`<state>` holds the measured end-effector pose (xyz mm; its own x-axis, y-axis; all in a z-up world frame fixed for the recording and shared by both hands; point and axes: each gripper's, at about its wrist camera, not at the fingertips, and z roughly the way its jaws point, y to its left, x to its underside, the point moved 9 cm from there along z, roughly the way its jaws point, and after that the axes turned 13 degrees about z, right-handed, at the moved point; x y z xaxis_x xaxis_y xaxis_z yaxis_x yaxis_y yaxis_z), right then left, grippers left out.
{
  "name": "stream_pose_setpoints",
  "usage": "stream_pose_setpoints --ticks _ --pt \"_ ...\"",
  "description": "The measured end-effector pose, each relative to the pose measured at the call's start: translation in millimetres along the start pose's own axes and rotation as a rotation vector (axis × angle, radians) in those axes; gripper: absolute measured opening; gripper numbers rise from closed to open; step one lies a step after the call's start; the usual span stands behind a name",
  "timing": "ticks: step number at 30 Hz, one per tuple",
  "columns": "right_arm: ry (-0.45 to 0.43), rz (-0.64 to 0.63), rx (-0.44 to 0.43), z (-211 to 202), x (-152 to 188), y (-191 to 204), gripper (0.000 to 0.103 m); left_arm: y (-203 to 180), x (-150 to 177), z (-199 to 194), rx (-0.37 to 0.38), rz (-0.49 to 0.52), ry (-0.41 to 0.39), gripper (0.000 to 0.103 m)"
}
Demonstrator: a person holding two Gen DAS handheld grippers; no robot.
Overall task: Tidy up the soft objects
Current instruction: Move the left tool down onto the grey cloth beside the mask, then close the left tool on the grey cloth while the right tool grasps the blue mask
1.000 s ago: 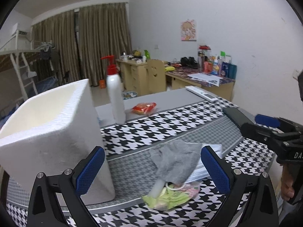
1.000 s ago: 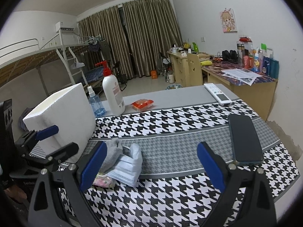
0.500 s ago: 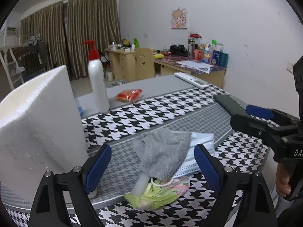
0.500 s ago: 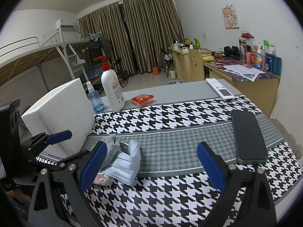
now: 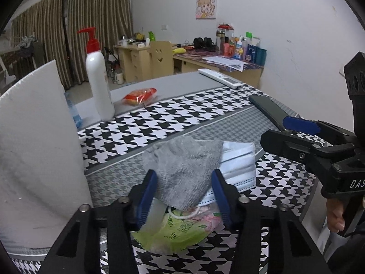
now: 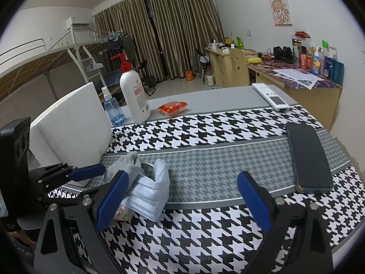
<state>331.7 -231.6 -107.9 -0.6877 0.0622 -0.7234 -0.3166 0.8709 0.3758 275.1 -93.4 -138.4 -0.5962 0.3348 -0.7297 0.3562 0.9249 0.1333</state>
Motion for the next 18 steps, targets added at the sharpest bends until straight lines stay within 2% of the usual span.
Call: stream_pose_setpoints --ticks 14,18 --pt "0.078 -0.012 -0.022 20.9 13.1 5.7 0.098 -1.7 5.1 10.4 0.038 -0.014 0.029 0.024" --pt "0.113 -0.018 -0.037 28.1 19.0 10.1 0.09 -2.0 7.3 13.5 0.054 -0.02 0.036 0.016"
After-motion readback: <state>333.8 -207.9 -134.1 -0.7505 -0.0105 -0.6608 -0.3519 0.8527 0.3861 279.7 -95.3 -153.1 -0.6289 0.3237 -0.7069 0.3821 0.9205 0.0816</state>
